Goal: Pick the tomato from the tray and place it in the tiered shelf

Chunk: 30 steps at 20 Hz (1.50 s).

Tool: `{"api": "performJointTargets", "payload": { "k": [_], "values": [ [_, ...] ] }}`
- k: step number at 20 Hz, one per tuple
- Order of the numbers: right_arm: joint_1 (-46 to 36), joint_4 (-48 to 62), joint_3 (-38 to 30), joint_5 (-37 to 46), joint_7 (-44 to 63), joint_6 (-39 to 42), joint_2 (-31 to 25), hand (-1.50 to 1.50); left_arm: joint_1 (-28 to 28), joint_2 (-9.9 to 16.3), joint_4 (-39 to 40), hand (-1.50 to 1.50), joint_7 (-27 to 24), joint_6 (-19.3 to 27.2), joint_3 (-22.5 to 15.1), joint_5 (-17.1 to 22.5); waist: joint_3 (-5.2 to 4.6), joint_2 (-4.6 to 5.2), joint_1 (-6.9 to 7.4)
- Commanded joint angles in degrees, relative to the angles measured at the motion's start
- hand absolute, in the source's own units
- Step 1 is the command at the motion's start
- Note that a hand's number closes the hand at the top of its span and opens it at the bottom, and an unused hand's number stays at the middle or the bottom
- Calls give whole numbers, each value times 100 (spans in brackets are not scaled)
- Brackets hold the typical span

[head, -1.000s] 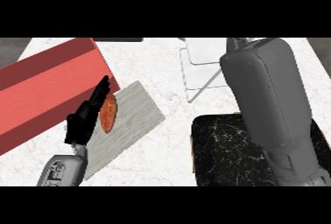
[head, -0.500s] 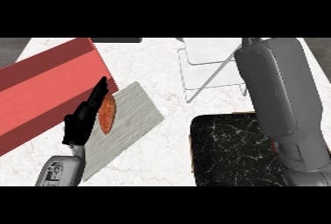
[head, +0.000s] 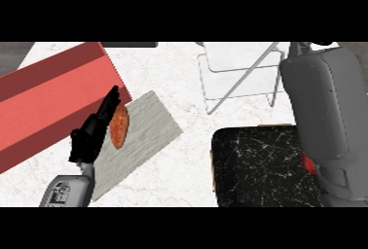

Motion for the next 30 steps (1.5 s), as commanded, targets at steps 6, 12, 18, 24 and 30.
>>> {"api": "performJointTargets", "payload": {
  "k": [6, 12, 18, 24, 30],
  "values": [
    [-62, -648, -103, -908, -94, 413, -9, -150, -112, -107, 106, 0, 48, 67, -27, -42, 14, 11, -14],
    [-360, -904, -432, -1255, 42, 231, -139, -150, 162, -25, 131, 0, -192, -54, -16, 1, 14, 8, -6],
    [-748, -1771, -1061, -1333, 819, 59, -511, -150, 374, 21, -359, 0, 146, -58, -73, -16, 16, -36, -30],
    [55, -3003, -1680, -1683, 1764, 1143, -1113, -150, 193, 21, -82, 0, -40, 5, 131, 74, 18, -44, -162],
    [991, -3802, -2646, -3002, 2046, 2793, -2009, -150, 150, 184, -112, 0, 126, -70, 252, 114, 25, -61, -282]
  ]
}}
